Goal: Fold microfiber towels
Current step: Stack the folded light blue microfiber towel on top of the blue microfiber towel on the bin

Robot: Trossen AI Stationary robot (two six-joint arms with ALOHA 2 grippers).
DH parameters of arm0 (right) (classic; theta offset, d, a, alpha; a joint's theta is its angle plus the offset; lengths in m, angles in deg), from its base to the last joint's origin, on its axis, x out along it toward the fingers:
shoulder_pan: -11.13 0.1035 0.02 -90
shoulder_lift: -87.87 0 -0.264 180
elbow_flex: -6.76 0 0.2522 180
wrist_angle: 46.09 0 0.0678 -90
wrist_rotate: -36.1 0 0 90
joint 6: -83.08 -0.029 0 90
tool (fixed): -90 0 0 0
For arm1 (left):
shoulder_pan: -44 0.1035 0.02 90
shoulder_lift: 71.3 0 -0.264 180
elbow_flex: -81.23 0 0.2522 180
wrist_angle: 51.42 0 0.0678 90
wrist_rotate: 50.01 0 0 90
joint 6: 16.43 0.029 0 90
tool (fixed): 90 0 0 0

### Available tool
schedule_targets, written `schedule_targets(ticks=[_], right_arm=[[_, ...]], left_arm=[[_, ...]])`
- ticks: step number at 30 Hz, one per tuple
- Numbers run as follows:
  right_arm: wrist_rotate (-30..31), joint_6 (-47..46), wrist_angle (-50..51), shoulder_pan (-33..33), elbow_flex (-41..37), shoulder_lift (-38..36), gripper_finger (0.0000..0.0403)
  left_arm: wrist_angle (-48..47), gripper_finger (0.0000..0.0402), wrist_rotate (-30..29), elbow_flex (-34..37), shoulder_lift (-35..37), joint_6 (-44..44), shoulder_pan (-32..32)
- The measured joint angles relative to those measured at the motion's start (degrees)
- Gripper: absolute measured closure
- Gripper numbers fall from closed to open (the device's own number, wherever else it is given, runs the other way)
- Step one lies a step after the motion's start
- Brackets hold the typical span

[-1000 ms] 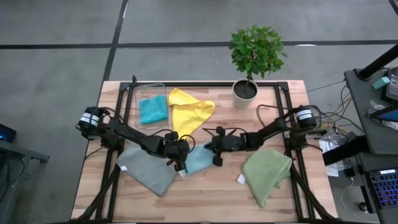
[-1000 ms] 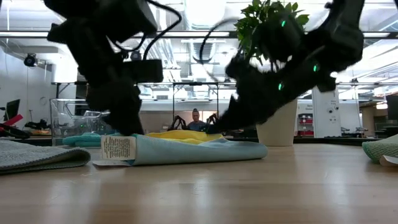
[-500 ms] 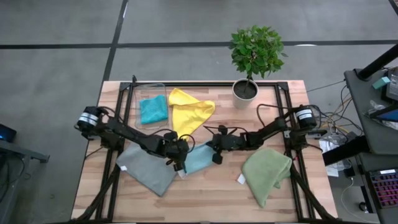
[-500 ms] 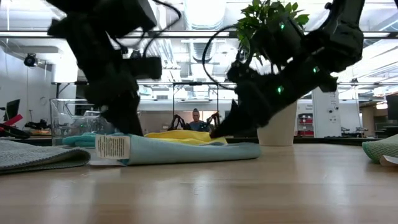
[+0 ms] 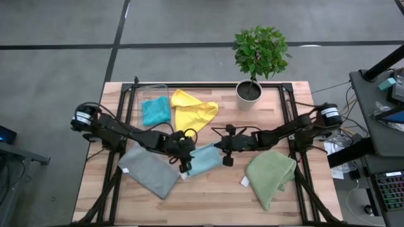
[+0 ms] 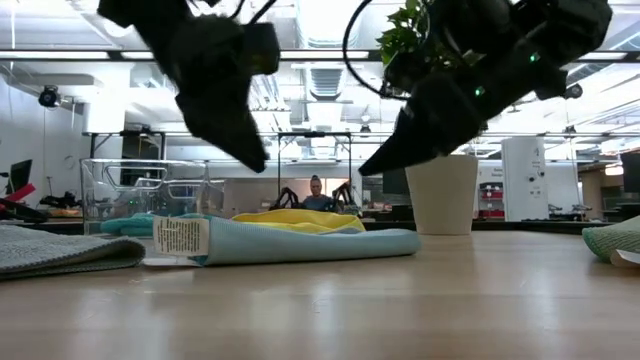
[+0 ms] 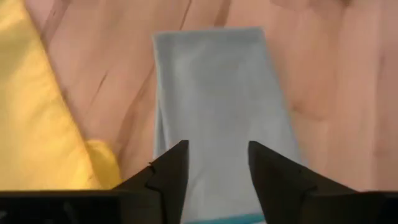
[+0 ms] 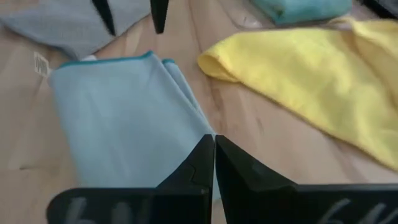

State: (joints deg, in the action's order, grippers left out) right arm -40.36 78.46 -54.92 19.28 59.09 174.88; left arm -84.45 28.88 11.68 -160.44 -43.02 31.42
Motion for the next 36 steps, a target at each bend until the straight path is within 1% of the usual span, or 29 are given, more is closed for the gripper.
schedule_targets(ticks=[7, 10, 15, 20, 23, 26, 29, 32, 36], right_arm=[[0.0, 2.1, 0.2, 0.0, -3.2, -4.6, 0.0394], [0.0, 2.1, 0.4, 0.0, -4.8, -5.3, 0.0394], [0.0, 1.7, -0.8, 0.0, -6.4, -5.2, 0.0394], [0.0, 1.7, -2.5, 0.0, -6.9, -5.1, 0.0394], [0.0, 1.7, -2.6, 0.0, -6.9, -5.1, 0.0394], [0.0, 1.7, -2.7, 0.0, -7.0, -5.1, 0.0394], [0.0, 1.7, -2.8, 0.0, -7.0, -5.1, 0.0394], [0.0, 1.8, -2.8, 0.0, -7.0, -5.1, 0.0394], [0.0, 1.9, -2.8, 0.0, -7.0, -5.1, 0.0394]], left_arm=[[-0.3, 0.0148, 0.4, -2.5, -5.1, 1.8, 3.4], [0.5, 0.0123, 0.4, -2.8, -8.0, 3.4, 4.4], [5.3, 0.0116, 1.0, -3.0, -12.2, 4.5, 5.4], [6.1, 0.0116, 4.5, -3.7, -15.9, 4.1, 5.7], [6.3, 0.0116, 4.4, -4.5, -17.7, 3.1, 5.7], [6.3, 0.0121, 5.1, -4.7, -19.4, 3.1, 5.6], [6.3, 0.0144, 6.1, -4.6, -20.0, 3.0, 5.3], [6.4, 0.0181, 6.0, -4.5, -20.1, 3.0, 4.9], [7.0, 0.0245, 6.3, -4.5, -20.1, 3.0, 4.7]])
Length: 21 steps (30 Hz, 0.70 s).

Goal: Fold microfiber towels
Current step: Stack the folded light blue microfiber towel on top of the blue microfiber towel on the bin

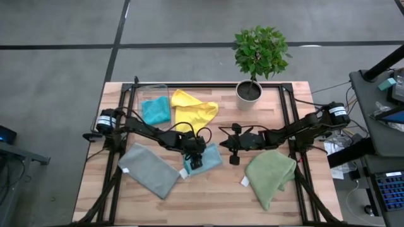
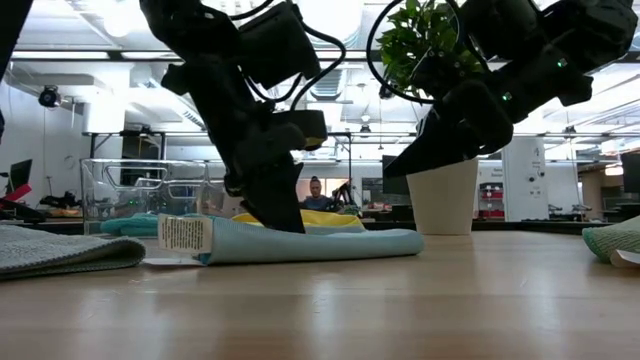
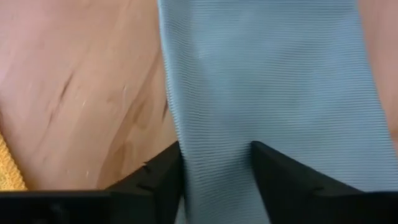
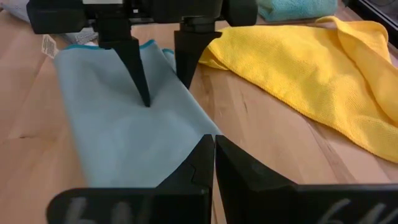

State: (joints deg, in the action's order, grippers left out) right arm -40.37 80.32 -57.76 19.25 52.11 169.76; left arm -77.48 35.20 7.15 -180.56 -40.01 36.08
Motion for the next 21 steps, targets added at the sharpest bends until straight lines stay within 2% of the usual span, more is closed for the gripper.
schedule_targets(ticks=[8, 15, 21], right_arm=[[0.0, 0.2, 0.0, 0.0, 0.0, 0.0, 0.0394], [0.0, 0.4, 0.5, 0.0, 0.0, 0.0, 0.0394], [0.0, 0.4, 1.6, 0.0, 0.0, 0.0, 0.0394]], left_arm=[[0.2, 0.0384, 1.6, -0.3, 0.5, -0.1, -0.3], [-2.7, 0.0389, 1.7, -0.1, 5.4, 0.1, -0.6], [-9.4, 0.0389, -4.2, -0.3, 13.7, 0.0, -0.4]])
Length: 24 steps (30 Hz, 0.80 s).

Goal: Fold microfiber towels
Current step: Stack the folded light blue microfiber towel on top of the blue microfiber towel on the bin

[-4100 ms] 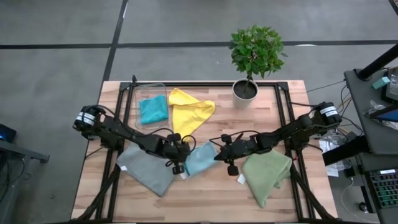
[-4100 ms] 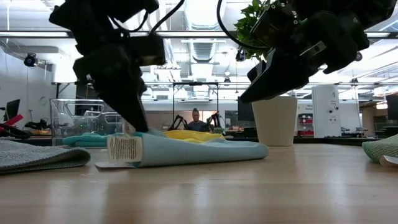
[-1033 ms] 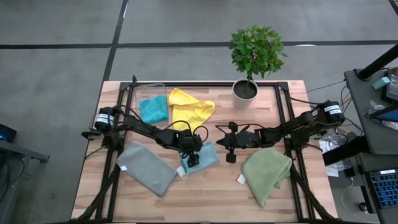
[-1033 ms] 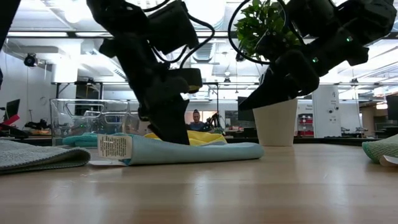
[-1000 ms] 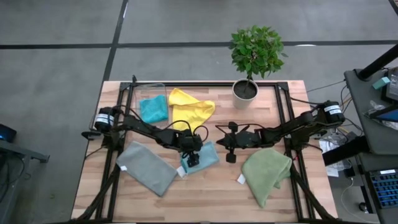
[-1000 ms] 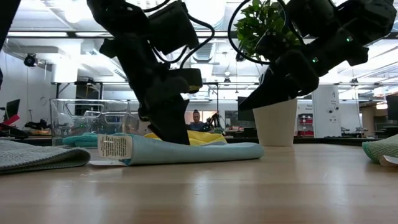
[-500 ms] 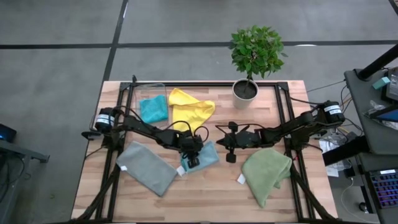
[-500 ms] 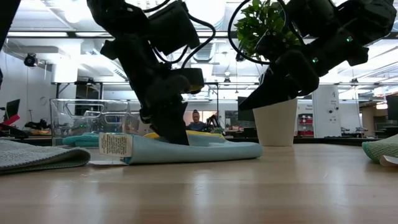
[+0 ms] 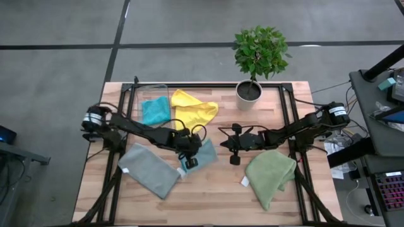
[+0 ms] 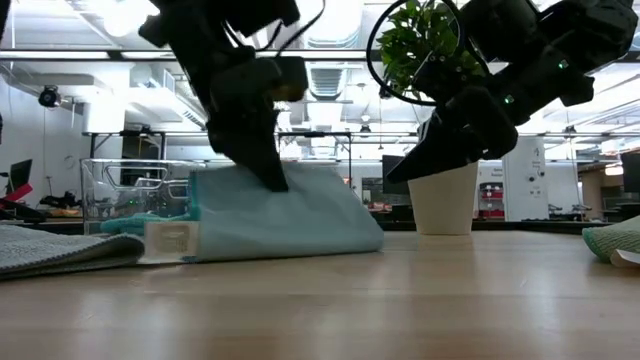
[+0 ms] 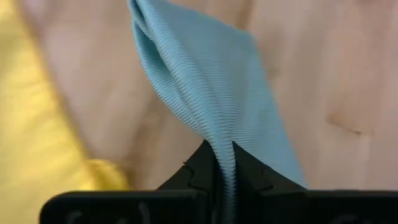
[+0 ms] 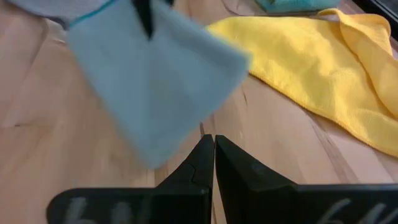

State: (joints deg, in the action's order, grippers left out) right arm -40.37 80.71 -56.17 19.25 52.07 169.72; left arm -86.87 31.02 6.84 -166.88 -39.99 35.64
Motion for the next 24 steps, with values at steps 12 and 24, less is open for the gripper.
schedule_targets(ticks=[12, 24], right_arm=[[0.0, -0.6, 0.5, 0.0, 0.0, -1.0, 0.0394], [0.0, -0.6, 0.6, 0.0, 0.0, -1.0, 0.0394]], left_arm=[[-17.7, 0.0389, -17.3, 0.0, 21.3, -3.0, 5.1], [-30.1, 0.0389, -25.2, -4.8, 41.9, 6.1, 18.9]])
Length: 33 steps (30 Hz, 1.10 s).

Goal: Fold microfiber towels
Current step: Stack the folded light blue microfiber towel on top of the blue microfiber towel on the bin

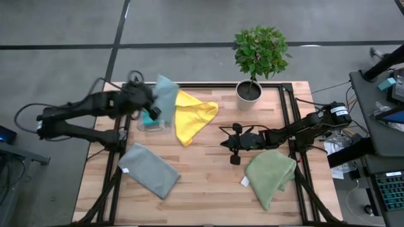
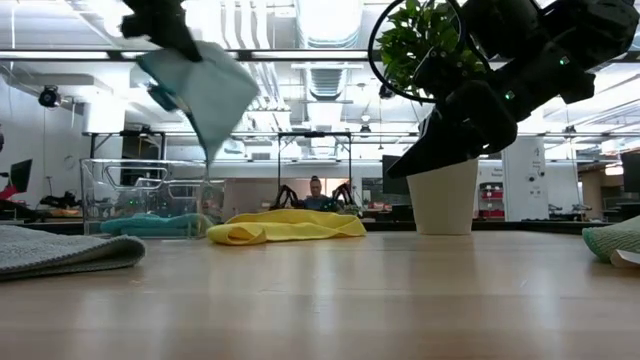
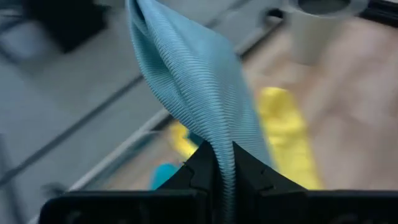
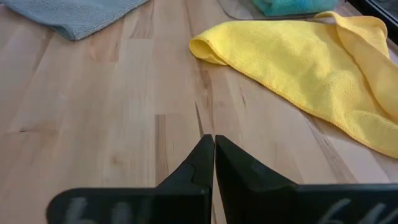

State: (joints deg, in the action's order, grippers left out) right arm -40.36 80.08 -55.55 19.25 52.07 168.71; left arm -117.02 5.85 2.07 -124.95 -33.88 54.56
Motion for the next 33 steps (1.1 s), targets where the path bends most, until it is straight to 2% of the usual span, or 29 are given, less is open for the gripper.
schedule_targets(ticks=[4, 9, 13, 19, 25, 29, 33], right_arm=[[0.0, 0.0, 0.0, 0.0, 0.0, 0.0, 0.0394], [0.0, 0.0, 0.0, 0.0, 0.0, 0.0, 0.0394], [0.0, 0.0, 0.0, 0.0, 0.0, 0.0, 0.0394], [0.0, 0.0, 0.0, 0.0, 0.0, 0.0, 0.0394], [-0.3, 0.0, 0.0, 0.0, 0.0, 0.0, 0.0394], [-0.5, -0.4, 0.2, 0.1, 0.0, 0.0, 0.0394], [-0.5, -0.6, 0.3, 0.1, 0.0, 0.0, 0.0394]], left_arm=[[-6.7, 0.0389, -4.2, -2.2, 2.5, 0.1, 4.7], [-8.0, 0.0389, -4.4, -0.8, 1.9, 0.1, 9.9], [-7.5, 0.0389, -3.7, 0.6, -2.7, -0.7, 12.4], [-7.1, 0.0389, -3.2, 3.3, -12.8, -7.5, 13.8], [-7.0, 0.0389, 0.0, 3.8, -22.5, -10.5, 13.8], [-6.0, 0.0389, 1.2, 3.7, -25.5, -13.7, 13.8], [-5.3, 0.0389, 2.8, 4.0, -25.4, -16.8, 13.9]])
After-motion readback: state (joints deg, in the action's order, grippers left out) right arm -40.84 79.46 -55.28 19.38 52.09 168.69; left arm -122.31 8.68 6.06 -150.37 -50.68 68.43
